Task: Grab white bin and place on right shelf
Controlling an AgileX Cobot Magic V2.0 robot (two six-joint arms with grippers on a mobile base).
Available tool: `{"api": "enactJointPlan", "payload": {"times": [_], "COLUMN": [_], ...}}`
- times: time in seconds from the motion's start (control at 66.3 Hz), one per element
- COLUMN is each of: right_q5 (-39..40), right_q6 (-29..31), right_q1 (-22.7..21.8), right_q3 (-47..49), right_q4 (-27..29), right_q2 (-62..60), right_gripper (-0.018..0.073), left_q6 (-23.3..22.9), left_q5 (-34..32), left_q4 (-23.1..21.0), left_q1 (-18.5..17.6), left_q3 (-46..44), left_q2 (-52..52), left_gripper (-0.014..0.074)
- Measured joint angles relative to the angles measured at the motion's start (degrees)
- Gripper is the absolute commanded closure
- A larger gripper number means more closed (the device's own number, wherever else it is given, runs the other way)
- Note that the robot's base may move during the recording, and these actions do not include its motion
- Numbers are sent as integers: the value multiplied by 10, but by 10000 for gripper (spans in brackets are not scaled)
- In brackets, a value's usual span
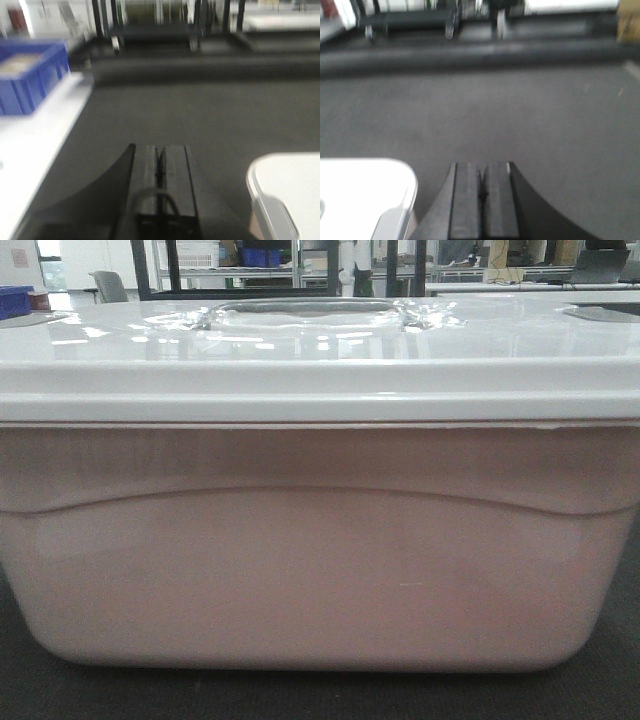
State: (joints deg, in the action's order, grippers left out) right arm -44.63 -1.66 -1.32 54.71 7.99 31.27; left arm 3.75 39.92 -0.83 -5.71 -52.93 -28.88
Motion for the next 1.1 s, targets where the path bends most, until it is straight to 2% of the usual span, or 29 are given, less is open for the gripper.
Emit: {"api": "enactJointPlan", "payload": {"times": [0.256,0.317,0.468,0.769,1.101], "right_q5": [-220,-256,-272,-272,-268], "right_q6": [0,0,0,0,0], "right_q1": [0,0,0,0,0], "right_q3": [71,78,83,84,91], "right_q4": [7,7,7,19,25], "right_q2": [141,174,233,286,399], "right_gripper": [527,527,527,526,526], "left_q6": [0,0,0,0,0], "left_q5": [269,305,318,318,314], "left_q4": [-45,-48,-52,-104,-109], "left_q1": [0,0,0,0,0], "left_q3": [-143,-164,-173,-173,-154], "left_q2": [-179,-217,-292,-400,-440], "left_gripper": [722,722,722,722,722]}}
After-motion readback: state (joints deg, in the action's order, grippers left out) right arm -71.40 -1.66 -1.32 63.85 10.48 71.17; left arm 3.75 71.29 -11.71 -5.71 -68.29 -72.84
